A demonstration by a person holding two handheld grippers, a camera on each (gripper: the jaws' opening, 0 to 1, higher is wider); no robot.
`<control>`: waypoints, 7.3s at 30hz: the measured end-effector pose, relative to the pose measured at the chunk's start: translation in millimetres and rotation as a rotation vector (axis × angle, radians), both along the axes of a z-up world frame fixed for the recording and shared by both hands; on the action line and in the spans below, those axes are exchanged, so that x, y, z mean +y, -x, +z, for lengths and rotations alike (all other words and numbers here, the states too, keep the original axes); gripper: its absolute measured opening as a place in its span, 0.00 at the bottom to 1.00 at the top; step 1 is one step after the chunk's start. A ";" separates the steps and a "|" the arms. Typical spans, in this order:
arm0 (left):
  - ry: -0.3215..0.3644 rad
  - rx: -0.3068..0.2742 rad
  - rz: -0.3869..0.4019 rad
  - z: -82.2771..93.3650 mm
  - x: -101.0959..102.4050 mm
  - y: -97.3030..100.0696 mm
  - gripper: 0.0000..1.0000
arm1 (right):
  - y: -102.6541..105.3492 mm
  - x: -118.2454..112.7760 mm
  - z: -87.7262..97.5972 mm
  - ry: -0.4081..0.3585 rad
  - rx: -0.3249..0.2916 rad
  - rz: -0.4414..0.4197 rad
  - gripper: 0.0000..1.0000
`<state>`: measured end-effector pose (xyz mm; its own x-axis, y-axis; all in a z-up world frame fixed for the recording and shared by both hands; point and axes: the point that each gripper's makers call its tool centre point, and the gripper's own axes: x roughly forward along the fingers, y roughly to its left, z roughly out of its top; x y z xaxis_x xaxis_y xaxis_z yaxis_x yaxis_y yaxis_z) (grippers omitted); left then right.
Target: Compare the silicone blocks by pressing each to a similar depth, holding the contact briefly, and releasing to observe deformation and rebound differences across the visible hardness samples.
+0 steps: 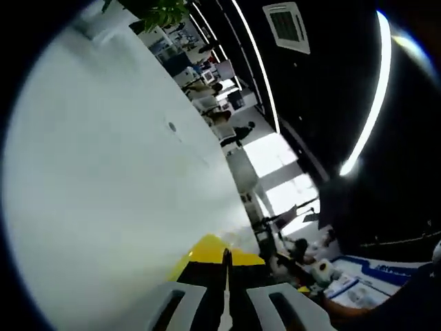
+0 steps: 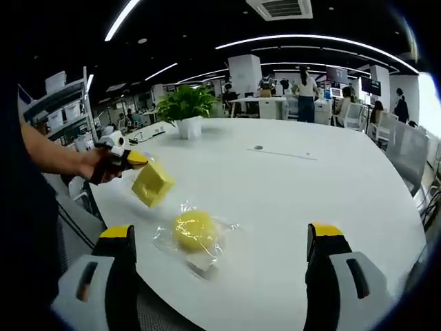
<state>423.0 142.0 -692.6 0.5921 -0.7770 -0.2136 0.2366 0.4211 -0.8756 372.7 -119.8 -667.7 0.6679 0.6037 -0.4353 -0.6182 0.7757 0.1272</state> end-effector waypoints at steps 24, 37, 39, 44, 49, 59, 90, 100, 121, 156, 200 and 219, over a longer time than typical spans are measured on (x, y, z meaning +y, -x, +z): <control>-0.341 -0.051 0.001 -50.5 36.5 -13.9 0.00 | 8.4 -7.8 -4.8 -0.003 0.011 -0.014 0.97; -0.493 -0.041 -0.028 -78.1 39.5 -7.8 0.00 | 6.2 -14.9 -16.2 0.030 0.041 -0.035 0.97; -0.545 -0.039 -0.038 -86.1 42.0 -6.1 0.00 | 7.0 -15.1 -17.6 0.033 0.039 -0.034 0.97; -0.537 -0.054 -0.026 -87.4 37.1 -6.9 0.00 | 8.6 -12.9 -19.5 0.023 0.053 -0.033 0.97; -0.516 -0.050 -0.010 -90.0 41.0 -5.9 0.00 | 7.7 -13.7 -20.3 0.028 0.047 -0.042 0.97; -0.609 -0.228 0.052 -75.0 64.6 -8.3 0.56 | 1.8 -21.5 -21.2 0.033 0.046 -0.076 0.97; -0.774 -0.428 0.083 9.9 109.4 79.5 1.00 | -4.6 -13.6 -34.0 0.021 0.031 -0.008 0.97; -0.730 -0.413 0.093 15.1 102.5 74.2 1.00 | -0.3 -12.2 -41.1 0.015 0.061 0.008 0.97; -0.594 -0.381 0.001 22.8 32.6 51.2 1.00 | 0.6 -1.8 -32.3 -0.045 0.064 0.027 0.97; -0.268 -0.015 -0.112 -28.6 -89.7 -18.0 0.96 | 2.7 -4.7 -22.9 -0.120 0.045 -0.045 0.97; -0.405 0.286 -0.087 -103.9 -106.9 -20.7 0.12 | 8.5 -6.2 -18.0 -0.157 0.053 -0.074 0.97; -0.368 0.287 -0.105 -97.6 -119.8 -21.0 0.00 | 12.8 -12.3 -20.7 -0.154 0.062 -0.090 0.97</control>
